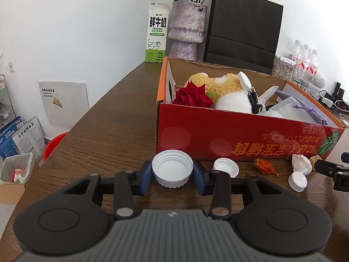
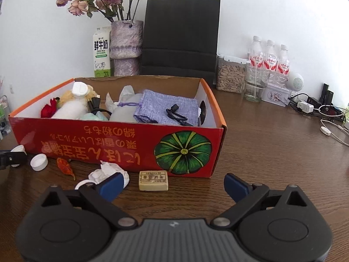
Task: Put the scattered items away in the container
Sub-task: 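Grasp the beige block with the right tool while the left tool holds the cap, then carry the cap with the left tool while the right tool carries the block to the box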
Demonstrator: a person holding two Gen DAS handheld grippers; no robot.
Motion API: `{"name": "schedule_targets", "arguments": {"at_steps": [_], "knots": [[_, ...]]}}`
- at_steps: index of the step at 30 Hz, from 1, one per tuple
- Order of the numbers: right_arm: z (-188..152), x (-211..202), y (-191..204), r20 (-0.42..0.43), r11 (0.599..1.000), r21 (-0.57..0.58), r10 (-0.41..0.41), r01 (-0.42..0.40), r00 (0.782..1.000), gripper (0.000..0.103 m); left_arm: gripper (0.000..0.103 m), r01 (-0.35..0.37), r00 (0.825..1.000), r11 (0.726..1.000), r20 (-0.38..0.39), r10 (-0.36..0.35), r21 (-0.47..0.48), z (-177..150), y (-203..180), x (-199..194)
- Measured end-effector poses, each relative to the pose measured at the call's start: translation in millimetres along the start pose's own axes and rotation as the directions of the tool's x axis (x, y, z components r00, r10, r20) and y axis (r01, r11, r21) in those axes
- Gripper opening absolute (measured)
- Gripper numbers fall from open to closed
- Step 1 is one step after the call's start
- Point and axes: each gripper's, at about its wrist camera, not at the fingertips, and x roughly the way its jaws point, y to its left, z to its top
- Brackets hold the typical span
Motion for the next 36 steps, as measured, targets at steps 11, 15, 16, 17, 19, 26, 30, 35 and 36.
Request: {"name": "schedule_targets", "arguments": {"at_steps": [11,15,16,17,19,26,30,35,36], "knots": [[2,7,2,-0.026,0.997,-0.001,0.078,-0.078,0.997,0.043,0.041,0.007,1.000,1.000,0.002,-0.007,-0.012,0,2,0],[2,4,0,-0.019,0.995,0.017,0.103,-0.103,0.995,0.029,0.041,0.007,1.000,1.000,0.002,-0.007,-0.013,0,2,0],[2,3,0,-0.012,0.995,0.020,0.102,-0.102,0.995,0.029,0.041,0.007,1.000,1.000,0.003,-0.007,-0.015,0,3,0],[2,1,0,-0.003,0.995,0.022,0.096,-0.096,0.995,0.029,0.041,0.006,1.000,1.000,0.003,-0.006,-0.017,-1,3,-1],[2,-1,0,0.012,0.996,0.021,0.092,-0.092,0.996,0.029,0.041,0.004,1.000,1.000,0.003,-0.004,-0.020,-1,3,-1],[2,-1,-4,0.019,0.994,0.034,0.107,-0.108,0.994,0.029,0.041,-0.004,1.000,1.000,0.007,0.004,-0.014,-1,3,-1],[1,-7,-5,0.034,0.989,0.028,0.144,-0.145,0.989,0.029,0.041,-0.025,0.998,0.999,0.052,0.026,-0.029,-2,5,-8],[5,-29,-10,0.074,0.981,0.026,0.190,-0.192,0.979,0.029,0.041,-0.015,0.992,1.000,0.129,0.015,-0.005,0,3,-32],[7,-34,-11,0.091,0.980,0.025,0.195,-0.198,0.977,0.029,0.041,-0.016,0.989,1.000,0.145,0.016,-0.002,2,2,-37]]}}
